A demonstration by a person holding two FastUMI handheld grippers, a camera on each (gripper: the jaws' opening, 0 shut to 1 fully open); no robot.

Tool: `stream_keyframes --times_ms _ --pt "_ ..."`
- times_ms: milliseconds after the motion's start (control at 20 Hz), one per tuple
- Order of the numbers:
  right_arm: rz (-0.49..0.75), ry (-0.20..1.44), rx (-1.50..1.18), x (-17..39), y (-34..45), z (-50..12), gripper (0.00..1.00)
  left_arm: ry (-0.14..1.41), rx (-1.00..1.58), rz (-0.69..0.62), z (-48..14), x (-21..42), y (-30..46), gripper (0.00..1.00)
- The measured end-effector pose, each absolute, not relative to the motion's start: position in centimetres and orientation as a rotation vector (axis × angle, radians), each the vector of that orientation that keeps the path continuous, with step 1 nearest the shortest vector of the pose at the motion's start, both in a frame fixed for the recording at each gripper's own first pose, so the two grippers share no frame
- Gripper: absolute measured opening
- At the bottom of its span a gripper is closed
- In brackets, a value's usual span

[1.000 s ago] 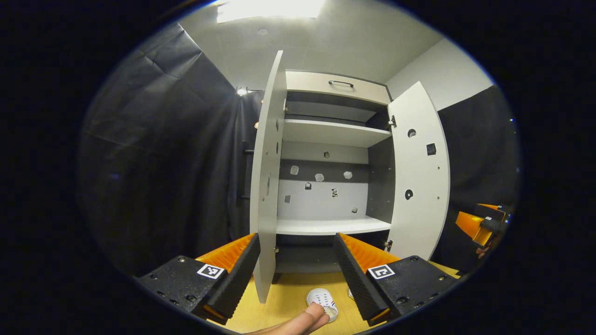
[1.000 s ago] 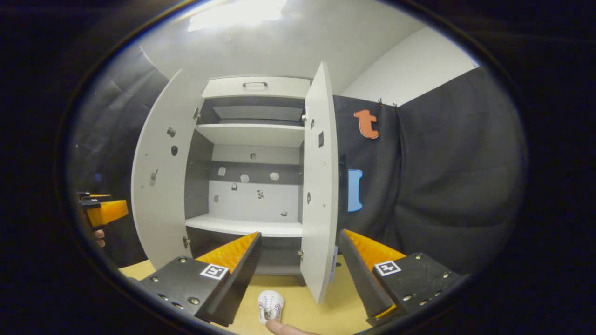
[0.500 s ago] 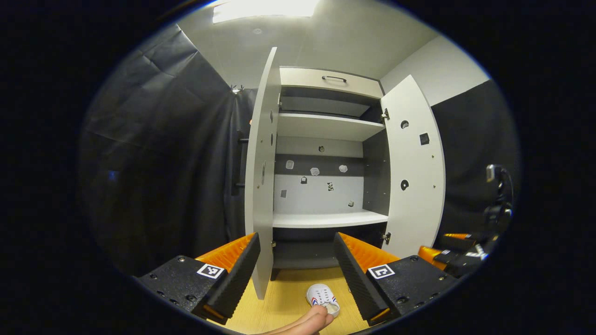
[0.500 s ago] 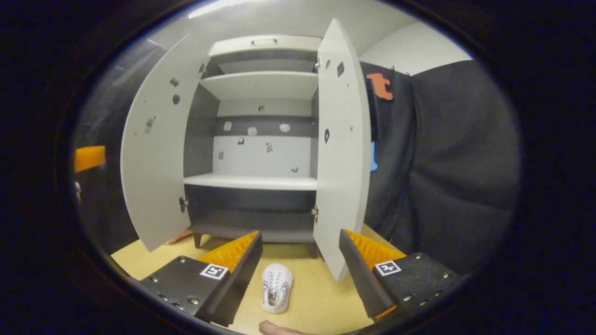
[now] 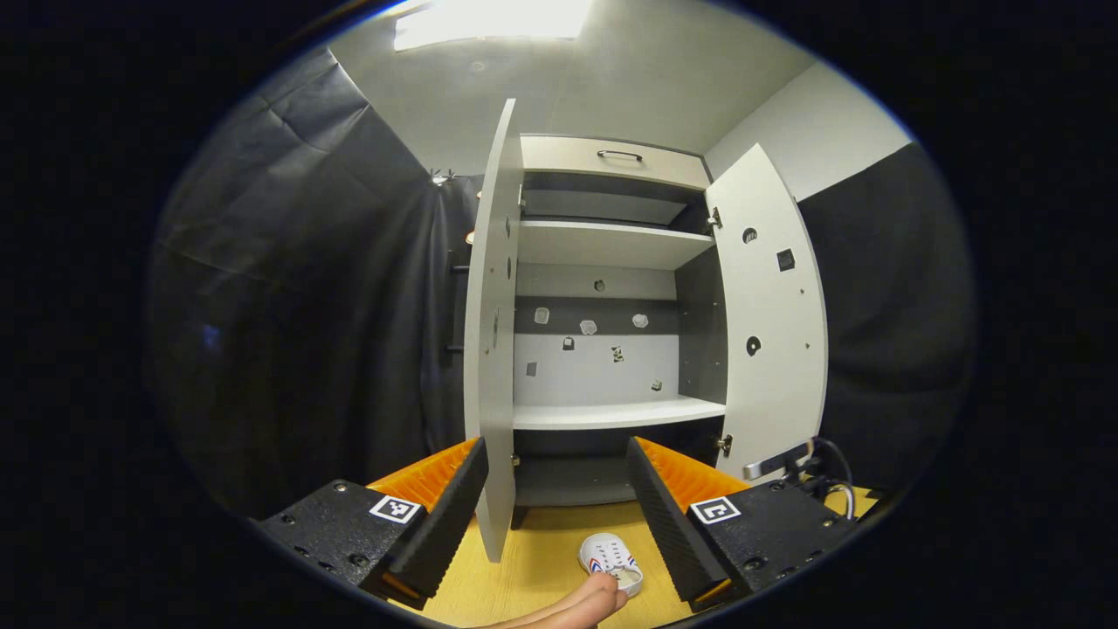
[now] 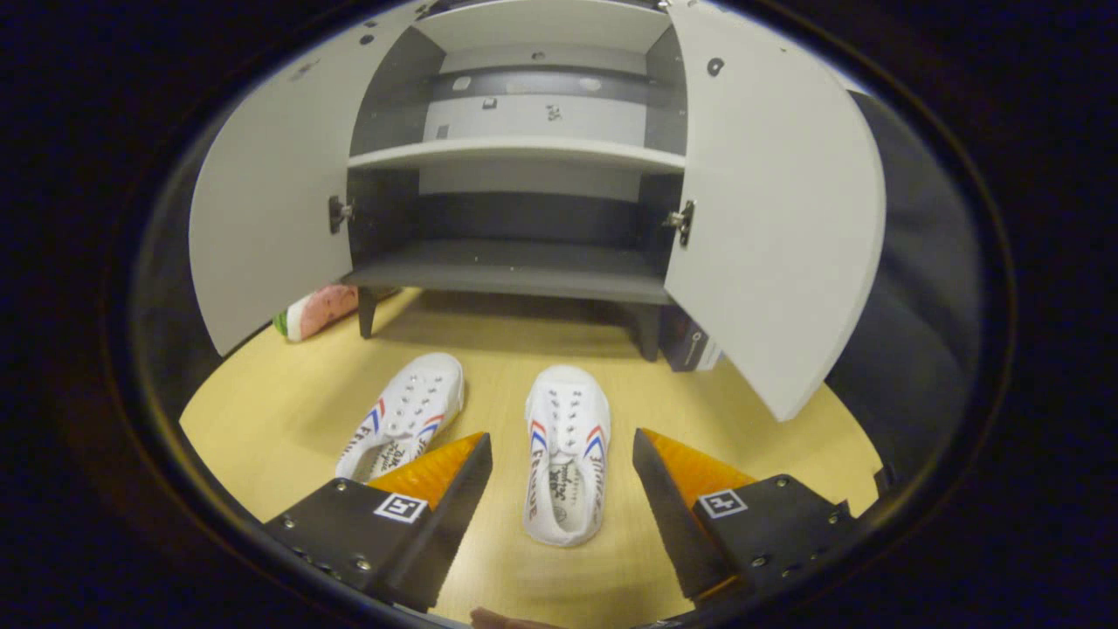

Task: Grab one shoe with the right hand and put it into the shoe cabinet, grab the other shoe with the left hand and put it into the shoe cabinet; then close the right door with the right hand and the left door with the left hand.

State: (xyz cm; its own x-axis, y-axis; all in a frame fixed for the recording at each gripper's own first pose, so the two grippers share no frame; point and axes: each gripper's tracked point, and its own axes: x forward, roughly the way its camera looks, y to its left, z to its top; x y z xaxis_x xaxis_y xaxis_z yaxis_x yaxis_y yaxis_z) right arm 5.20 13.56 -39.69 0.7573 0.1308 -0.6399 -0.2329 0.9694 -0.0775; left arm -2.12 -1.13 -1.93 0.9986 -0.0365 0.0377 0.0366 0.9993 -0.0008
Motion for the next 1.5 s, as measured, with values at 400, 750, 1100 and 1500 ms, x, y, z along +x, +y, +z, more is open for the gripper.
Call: stream_keyframes --times_ms 400,750,1100,1500 --pt "0.202 0.796 -0.164 6.2 15.1 -46.2 0.78 -0.01 0.027 -0.035 -3.7 -1.6 -0.3 0.96" --pt "0.19 0.785 -0.195 6.8 15.4 -47.9 0.8 0.02 0.018 -0.036 -5.2 -1.1 0.3 0.96" --pt "0.185 0.745 -0.115 8.1 15.2 -47.6 0.19 0.043 0.004 -0.063 -6.3 -0.3 -0.3 0.96" --pt "0.334 0.744 0.216 7.9 15.3 -46.6 0.0 0.101 -0.023 -0.145 -8.6 0.9 -2.9 0.97"
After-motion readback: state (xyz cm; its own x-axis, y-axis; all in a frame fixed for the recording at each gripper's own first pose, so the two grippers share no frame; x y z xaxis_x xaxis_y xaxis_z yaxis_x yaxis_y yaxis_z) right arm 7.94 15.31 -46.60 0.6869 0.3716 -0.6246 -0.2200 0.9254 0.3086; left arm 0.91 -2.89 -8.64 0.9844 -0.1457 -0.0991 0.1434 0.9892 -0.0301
